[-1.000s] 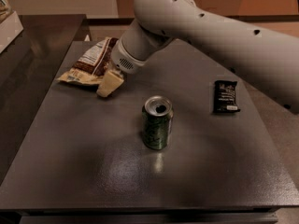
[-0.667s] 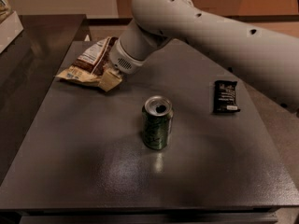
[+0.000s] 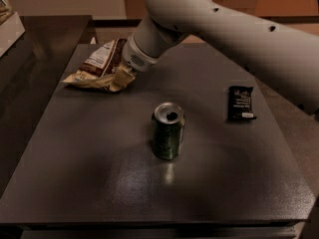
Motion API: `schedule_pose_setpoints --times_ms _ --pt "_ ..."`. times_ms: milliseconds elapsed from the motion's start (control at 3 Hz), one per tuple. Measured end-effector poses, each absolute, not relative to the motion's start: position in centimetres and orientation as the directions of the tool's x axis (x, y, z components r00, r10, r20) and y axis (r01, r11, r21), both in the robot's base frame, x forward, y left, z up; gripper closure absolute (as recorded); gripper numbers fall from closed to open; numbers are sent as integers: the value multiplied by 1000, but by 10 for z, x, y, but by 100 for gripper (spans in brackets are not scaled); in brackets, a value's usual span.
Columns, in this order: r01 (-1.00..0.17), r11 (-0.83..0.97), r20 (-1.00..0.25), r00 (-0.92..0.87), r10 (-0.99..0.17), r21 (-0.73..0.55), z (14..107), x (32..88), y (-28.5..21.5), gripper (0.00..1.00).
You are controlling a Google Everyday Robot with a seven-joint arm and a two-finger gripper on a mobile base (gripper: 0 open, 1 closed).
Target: Move brown chip bag near rxbar chocolate
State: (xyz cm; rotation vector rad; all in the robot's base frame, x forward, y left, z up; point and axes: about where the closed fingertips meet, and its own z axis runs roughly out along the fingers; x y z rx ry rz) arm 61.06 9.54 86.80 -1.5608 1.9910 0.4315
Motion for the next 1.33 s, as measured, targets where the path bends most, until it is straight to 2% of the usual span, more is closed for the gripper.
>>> schedule_pose_setpoints --times_ms 667,1333 --pt "-939 322 -615 -181 -767 -124 888 658 41 100" --pt "-907 398 -620 -233 -749 -140 898 698 -44 100"
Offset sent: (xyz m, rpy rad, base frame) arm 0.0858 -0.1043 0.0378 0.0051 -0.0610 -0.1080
